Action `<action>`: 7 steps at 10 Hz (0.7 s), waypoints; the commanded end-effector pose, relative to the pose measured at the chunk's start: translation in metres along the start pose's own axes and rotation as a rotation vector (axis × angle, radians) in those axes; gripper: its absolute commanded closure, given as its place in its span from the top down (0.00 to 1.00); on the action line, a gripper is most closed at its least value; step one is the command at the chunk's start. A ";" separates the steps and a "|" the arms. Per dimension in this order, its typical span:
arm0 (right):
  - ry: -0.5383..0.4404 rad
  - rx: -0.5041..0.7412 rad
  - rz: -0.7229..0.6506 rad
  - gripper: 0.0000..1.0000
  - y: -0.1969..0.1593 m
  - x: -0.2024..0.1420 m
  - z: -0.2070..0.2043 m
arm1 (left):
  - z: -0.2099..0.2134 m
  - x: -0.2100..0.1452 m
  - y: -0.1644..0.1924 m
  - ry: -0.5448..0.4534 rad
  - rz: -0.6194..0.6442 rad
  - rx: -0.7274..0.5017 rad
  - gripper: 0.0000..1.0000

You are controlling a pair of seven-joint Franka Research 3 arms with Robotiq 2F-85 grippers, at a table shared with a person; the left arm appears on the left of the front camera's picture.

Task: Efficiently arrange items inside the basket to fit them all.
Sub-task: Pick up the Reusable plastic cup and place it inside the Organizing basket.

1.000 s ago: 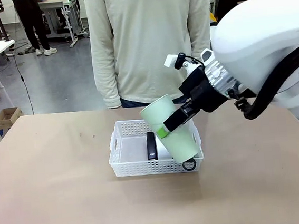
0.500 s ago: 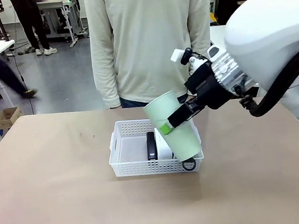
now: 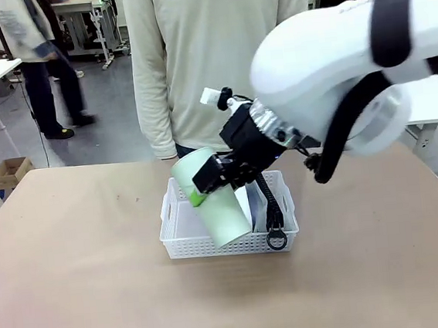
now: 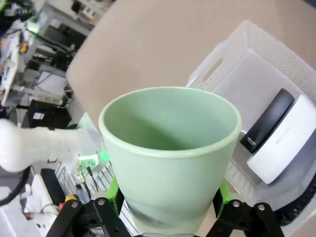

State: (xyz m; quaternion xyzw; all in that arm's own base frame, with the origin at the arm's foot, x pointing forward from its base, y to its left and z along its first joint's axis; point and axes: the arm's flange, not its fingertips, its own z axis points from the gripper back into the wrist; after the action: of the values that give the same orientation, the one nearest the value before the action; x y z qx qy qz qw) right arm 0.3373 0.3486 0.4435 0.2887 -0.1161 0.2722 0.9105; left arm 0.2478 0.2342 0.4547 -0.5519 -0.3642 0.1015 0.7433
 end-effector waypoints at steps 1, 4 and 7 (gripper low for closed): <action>0.044 -0.082 -0.095 0.86 0.010 0.024 -0.028 | -0.001 -0.002 0.000 -0.013 -0.022 -0.022 1.00; 0.014 -0.150 -0.290 0.86 0.002 0.062 -0.034 | -0.001 -0.002 0.000 -0.013 -0.022 -0.022 1.00; 0.049 -0.198 -0.452 0.86 -0.004 0.097 -0.044 | -0.001 -0.002 0.000 -0.013 -0.022 -0.022 1.00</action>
State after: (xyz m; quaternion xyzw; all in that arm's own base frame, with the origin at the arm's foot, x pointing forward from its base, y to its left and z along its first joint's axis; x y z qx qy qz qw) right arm 0.4099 0.3910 0.4326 0.2191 -0.0725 0.0821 0.9695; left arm 0.2478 0.2341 0.4546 -0.5520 -0.3641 0.1016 0.7432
